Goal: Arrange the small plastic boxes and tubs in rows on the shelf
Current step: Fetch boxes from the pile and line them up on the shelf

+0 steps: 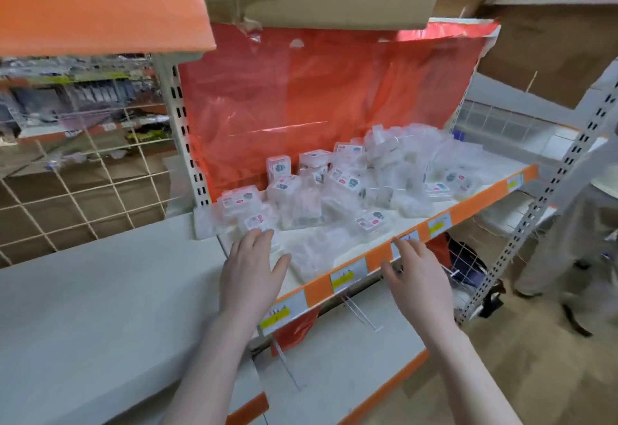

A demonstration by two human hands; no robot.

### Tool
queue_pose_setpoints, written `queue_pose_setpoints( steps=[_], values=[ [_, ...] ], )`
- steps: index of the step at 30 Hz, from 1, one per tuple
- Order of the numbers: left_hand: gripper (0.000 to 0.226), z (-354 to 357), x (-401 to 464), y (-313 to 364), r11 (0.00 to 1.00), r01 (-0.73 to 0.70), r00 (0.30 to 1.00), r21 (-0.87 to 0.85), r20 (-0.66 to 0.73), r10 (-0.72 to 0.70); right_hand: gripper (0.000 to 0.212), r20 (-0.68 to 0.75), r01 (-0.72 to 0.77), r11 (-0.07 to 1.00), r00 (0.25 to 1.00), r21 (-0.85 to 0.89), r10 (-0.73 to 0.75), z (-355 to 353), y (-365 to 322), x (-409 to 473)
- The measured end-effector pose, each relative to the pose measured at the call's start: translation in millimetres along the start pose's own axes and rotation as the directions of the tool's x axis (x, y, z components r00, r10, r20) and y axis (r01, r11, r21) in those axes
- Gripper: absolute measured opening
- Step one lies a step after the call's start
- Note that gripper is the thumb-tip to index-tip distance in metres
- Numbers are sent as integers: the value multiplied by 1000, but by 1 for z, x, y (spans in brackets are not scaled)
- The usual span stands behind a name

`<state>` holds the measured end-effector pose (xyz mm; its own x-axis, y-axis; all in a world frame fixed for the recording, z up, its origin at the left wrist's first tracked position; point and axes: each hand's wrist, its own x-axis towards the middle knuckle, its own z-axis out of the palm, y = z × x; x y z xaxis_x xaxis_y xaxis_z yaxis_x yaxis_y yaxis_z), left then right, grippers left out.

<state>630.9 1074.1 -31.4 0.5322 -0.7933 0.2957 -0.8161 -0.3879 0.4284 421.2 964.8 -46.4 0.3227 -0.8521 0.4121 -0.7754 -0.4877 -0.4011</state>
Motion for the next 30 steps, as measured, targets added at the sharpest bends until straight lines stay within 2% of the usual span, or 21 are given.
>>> queue_pose_setpoints(
  steps=[6, 14, 21, 26, 30],
  values=[
    [52, 12, 51, 6, 999, 19, 1000, 34, -5, -19, 42, 7, 15, 999, 1000, 32, -16, 16, 8, 73],
    [52, 22, 77, 8, 981, 183, 981, 60, -82, -177, 41, 49, 170, 977, 983, 126, -177, 46, 12, 146],
    [51, 37, 86, 29, 929, 365, 915, 61, -208, -346, 30, 108, 351, 913, 919, 209, -378, 71, 15, 207],
    [45, 43, 79, 41, 877, 477, 851, 53, -278, -446, 24, 169, 426, 883, 873, 197, -458, 87, 19, 227],
    [49, 44, 69, 43, 840, 538, 817, 75, -290, -498, 18, 194, 458, 870, 851, 184, -489, 93, 18, 232]
  ],
)
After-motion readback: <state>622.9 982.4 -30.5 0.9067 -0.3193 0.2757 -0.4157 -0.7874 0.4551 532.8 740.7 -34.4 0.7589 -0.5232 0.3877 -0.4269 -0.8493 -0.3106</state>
